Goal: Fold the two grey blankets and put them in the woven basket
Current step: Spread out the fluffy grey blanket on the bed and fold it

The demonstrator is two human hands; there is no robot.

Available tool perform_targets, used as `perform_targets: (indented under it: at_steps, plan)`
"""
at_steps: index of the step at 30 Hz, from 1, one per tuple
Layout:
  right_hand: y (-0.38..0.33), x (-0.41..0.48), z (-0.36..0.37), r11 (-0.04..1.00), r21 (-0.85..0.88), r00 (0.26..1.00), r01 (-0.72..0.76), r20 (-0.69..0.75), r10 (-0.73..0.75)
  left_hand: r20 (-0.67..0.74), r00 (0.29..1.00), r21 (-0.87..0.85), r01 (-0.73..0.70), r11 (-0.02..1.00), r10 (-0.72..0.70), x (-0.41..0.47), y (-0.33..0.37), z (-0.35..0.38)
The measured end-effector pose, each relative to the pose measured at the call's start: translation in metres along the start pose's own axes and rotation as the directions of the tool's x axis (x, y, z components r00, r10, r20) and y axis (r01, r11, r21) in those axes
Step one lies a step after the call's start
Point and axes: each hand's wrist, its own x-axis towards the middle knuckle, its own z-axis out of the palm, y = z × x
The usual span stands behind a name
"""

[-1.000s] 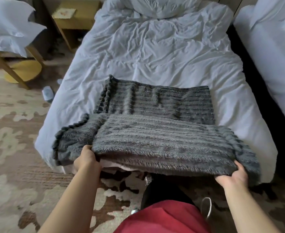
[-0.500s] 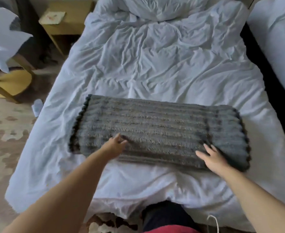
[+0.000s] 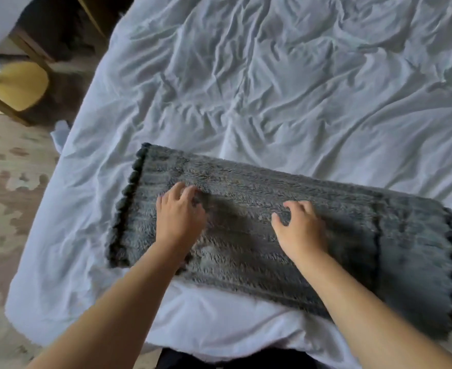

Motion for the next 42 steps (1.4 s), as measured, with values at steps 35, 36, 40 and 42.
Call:
perform_targets:
  at_steps: [35, 36, 40, 42]
  plan:
    - [-0.032, 0.125, 0.26, 0.901, -0.286, 0.897, 0.327, -0.206, -0.391, -0.292, 0.911, 0.018, -0.3, 0.954, 0.292, 0.132, -0.163, 0.195]
    - [-0.031, 0.126, 0.262, 0.899, -0.283, 0.894, 0.335, -0.204, -0.398, -0.302, 0.905, 0.027, -0.305, 0.952, 0.299, 0.132, -0.164, 0.197]
    - [-0.028, 0.128, 0.27, 0.913, -0.212, 0.902, 0.349, -0.188, -0.389, -0.328, 0.901, 0.049, -0.286, 0.957, 0.286, 0.131, -0.164, 0.203]
    - [-0.03, 0.13, 0.265, 0.917, -0.187, 0.905, 0.352, -0.181, -0.384, -0.301, 0.916, 0.065, -0.257, 0.964, 0.265, 0.13, -0.16, 0.194]
